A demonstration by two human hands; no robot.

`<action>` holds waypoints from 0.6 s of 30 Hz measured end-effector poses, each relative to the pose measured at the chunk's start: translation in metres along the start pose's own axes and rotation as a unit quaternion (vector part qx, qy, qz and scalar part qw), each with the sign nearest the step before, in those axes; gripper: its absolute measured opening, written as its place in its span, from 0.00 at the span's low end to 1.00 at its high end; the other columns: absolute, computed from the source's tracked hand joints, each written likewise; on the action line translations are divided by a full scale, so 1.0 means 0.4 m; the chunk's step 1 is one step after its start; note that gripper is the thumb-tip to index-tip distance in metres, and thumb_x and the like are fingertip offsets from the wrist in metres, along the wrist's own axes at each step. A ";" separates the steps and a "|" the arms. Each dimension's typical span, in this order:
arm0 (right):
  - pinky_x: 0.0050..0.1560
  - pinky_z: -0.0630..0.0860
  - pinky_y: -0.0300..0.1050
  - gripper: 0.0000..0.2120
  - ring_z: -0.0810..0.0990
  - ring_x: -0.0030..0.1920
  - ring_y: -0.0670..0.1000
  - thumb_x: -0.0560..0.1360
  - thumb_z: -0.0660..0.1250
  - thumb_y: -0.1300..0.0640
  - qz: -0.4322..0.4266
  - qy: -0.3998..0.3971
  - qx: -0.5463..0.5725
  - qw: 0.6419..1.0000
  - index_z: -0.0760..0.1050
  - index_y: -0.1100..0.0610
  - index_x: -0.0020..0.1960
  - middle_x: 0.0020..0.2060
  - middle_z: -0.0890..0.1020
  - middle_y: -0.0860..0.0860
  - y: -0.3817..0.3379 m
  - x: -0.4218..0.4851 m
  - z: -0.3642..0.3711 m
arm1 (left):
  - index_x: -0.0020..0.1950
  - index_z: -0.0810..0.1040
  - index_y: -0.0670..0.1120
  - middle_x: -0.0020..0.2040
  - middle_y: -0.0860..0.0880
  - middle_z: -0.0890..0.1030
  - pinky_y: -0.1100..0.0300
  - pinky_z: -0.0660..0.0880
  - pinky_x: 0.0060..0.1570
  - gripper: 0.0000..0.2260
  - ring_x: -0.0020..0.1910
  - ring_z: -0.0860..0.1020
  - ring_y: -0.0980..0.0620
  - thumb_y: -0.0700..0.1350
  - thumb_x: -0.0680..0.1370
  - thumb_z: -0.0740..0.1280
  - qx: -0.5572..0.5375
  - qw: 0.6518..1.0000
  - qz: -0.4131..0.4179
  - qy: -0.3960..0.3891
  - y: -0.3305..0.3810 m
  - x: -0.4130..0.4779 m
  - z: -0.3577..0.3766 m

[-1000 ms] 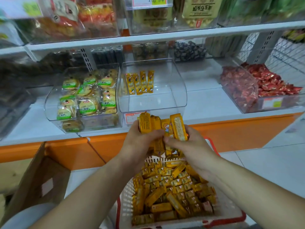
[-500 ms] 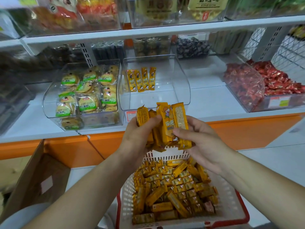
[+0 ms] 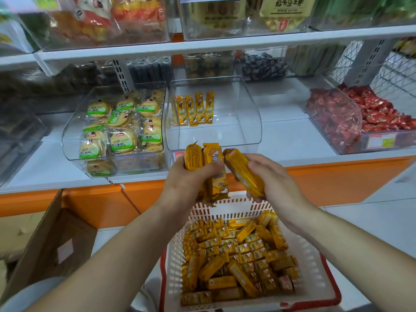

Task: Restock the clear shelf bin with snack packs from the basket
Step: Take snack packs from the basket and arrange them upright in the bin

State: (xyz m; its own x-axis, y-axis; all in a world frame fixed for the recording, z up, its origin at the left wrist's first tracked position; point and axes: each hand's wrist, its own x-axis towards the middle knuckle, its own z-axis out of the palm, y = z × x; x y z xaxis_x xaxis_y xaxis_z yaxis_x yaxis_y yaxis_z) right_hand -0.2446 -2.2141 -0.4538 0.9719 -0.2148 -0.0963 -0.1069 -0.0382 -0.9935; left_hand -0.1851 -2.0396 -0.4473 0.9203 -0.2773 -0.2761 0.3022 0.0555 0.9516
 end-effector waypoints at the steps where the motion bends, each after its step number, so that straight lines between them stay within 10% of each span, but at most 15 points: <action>1: 0.36 0.73 0.44 0.10 0.81 0.36 0.49 0.82 0.62 0.54 0.002 0.001 -0.001 1.000 0.78 0.41 0.57 0.43 0.83 0.54 0.003 0.002 0.001 | 0.60 0.80 0.43 0.48 0.41 0.87 0.43 0.84 0.45 0.19 0.44 0.87 0.38 0.47 0.73 0.78 0.001 1.000 -0.001 -0.005 -0.002 -0.004 0.002; 8: 0.42 0.78 0.42 0.20 0.85 0.46 0.49 0.67 0.80 0.57 -0.014 -0.017 0.005 1.000 0.78 0.51 0.57 0.45 0.85 0.46 0.015 -0.002 0.006 | 0.62 0.80 0.45 0.50 0.42 0.88 0.36 0.83 0.50 0.19 0.47 0.87 0.37 0.46 0.73 0.77 0.003 1.000 -0.003 -0.018 0.003 -0.019 0.005; 12: 0.54 0.80 0.52 0.32 0.85 0.51 0.51 0.58 0.79 0.45 -0.010 -0.021 0.052 0.998 0.78 0.54 0.58 0.49 0.86 0.50 0.015 0.002 0.005 | 0.61 0.80 0.44 0.49 0.43 0.88 0.50 0.83 0.38 0.18 0.44 0.87 0.40 0.46 0.74 0.77 -0.006 1.000 -0.005 -0.016 0.011 -0.013 -0.002; 18: 0.49 0.78 0.43 0.24 0.80 0.43 0.44 0.67 0.71 0.38 -0.002 0.020 0.049 0.999 0.77 0.45 0.61 0.42 0.78 0.49 -0.002 0.011 -0.003 | 0.59 0.80 0.45 0.47 0.42 0.88 0.51 0.82 0.35 0.17 0.41 0.87 0.41 0.45 0.72 0.78 -0.014 1.000 0.001 0.008 0.037 0.006 -0.016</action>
State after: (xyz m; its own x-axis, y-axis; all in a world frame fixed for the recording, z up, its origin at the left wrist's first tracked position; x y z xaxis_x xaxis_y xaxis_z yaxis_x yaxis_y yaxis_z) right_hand -0.2403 -2.2161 -0.4535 0.9631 -0.2533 -0.0913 -0.0795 0.0565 -0.9952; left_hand -0.1768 -2.0333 -0.4347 0.9245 -0.2620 -0.2770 0.3074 0.0826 0.9480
